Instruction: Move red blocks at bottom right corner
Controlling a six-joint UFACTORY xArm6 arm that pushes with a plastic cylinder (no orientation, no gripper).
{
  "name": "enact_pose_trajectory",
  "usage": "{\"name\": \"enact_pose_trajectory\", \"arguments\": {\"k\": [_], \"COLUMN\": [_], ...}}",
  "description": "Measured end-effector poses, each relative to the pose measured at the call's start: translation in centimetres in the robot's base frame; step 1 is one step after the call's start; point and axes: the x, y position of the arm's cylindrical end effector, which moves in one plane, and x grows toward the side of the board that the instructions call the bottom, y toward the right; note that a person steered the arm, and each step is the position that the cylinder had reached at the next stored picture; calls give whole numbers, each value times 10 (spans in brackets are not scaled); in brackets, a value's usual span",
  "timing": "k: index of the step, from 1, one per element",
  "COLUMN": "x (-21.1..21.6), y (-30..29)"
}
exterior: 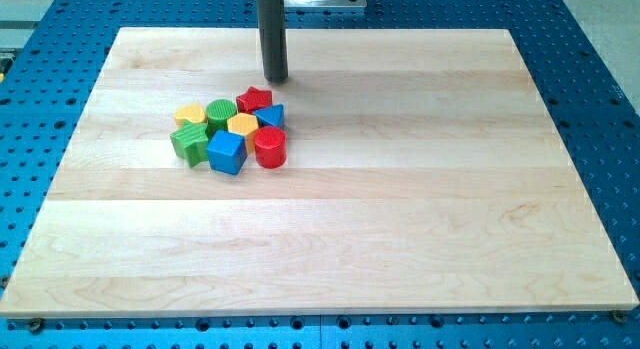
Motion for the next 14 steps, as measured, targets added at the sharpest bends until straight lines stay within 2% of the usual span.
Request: {"name": "enact_pose_trajectory", "arguments": {"k": [8, 9, 10, 13, 14], "x": [10, 29, 63, 173, 152], "y": [-2, -52, -41, 192, 179]}}
